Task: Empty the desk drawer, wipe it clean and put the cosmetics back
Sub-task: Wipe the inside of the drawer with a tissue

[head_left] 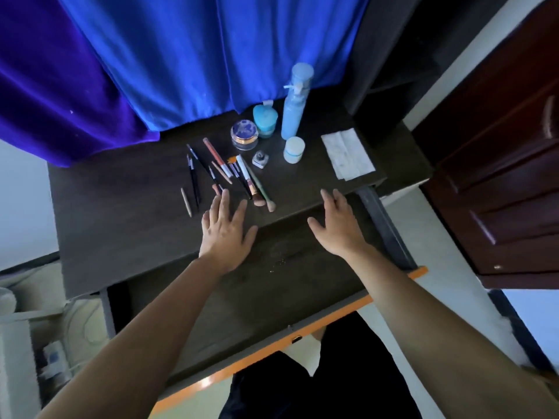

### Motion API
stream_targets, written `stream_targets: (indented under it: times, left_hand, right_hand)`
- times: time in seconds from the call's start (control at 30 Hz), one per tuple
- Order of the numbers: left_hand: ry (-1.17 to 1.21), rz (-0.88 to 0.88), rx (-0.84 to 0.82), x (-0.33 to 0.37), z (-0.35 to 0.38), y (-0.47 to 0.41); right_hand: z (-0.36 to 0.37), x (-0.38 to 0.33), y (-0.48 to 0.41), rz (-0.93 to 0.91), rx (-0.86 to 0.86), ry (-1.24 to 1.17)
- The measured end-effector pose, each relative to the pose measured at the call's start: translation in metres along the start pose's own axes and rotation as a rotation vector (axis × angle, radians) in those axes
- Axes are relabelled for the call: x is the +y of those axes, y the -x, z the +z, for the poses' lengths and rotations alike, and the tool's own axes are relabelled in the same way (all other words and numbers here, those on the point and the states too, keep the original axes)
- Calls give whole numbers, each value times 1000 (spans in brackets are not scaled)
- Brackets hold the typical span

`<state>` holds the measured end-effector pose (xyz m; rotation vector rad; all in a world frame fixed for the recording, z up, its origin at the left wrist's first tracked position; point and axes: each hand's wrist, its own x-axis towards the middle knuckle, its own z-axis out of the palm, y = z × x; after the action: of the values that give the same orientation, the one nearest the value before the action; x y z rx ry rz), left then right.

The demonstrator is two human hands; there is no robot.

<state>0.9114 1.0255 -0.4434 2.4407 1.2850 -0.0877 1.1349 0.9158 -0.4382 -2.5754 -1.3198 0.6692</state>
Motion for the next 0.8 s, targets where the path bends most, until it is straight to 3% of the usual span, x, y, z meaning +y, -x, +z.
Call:
stream_targets:
  times: [0.1,0.27,0.4,0.57,0.8]
  left_hand:
    - [-8,53,-12,34,1,-15]
    - [-1,-1,5,83,23,-55]
    - [-7,-34,31,113,65,-83]
    - [-101,-192,-39,142,115,-97]
    - [-122,-194,-24,142,117,-99]
  right_hand:
    - [-14,31,-13,16,-3,45]
    - [-27,64,-83,-48,2,56]
    - [-19,87,-141,-241,194,19]
    - [-6,125,-191,-366,156,144]
    - [0,137,-197,-459,355,69]
